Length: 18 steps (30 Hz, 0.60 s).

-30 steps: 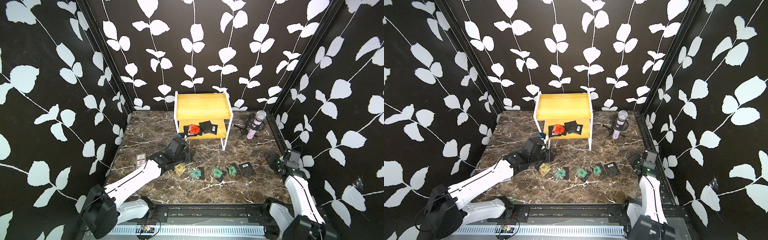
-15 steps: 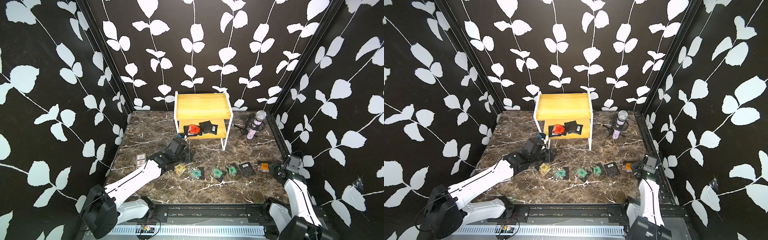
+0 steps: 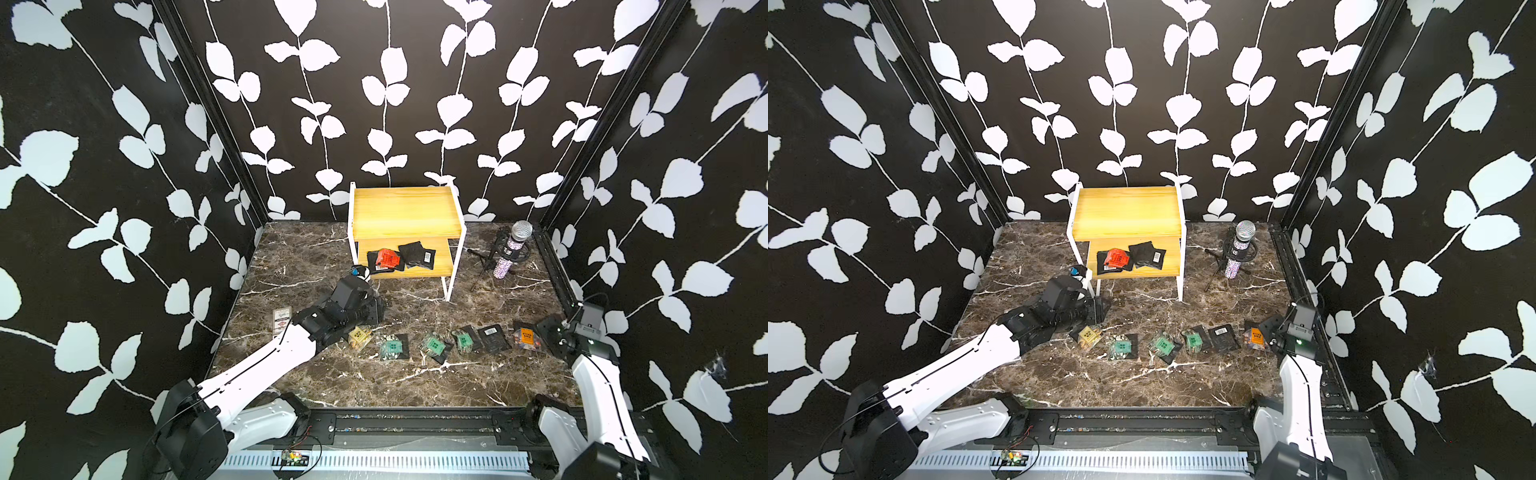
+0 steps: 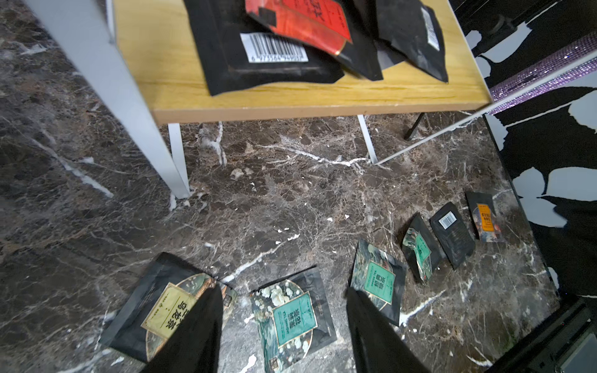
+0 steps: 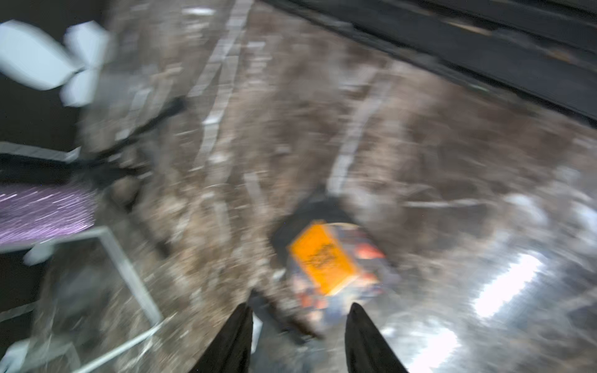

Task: Remove the tea bags from the shelf
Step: Place the tea bag at the center of the board.

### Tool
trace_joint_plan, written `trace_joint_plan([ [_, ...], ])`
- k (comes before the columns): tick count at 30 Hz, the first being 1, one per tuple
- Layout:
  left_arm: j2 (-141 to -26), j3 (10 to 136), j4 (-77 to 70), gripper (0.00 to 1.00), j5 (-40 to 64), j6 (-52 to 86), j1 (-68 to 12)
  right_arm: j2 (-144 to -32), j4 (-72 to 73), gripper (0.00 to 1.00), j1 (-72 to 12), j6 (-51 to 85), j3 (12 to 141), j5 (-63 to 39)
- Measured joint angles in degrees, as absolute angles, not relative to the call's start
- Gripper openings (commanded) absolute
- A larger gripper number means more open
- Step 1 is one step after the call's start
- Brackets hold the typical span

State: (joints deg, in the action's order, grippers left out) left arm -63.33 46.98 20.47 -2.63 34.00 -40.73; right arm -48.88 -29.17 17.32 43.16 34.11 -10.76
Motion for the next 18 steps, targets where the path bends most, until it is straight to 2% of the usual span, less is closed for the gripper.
trace_joint_plan([
  [9, -59.0, 47.0, 22.7, 0.56, -2.3, 36.1, -36.6, -46.1, -29.3, 0.47, -0.4, 38.0, 42.2, -11.1],
  [18, -55.4, 47.0, 24.5, 0.57, -1.3, 38.6, -32.9, -49.4, -28.5, 0.47, -12.4, 31.8, 49.6, -10.7],
])
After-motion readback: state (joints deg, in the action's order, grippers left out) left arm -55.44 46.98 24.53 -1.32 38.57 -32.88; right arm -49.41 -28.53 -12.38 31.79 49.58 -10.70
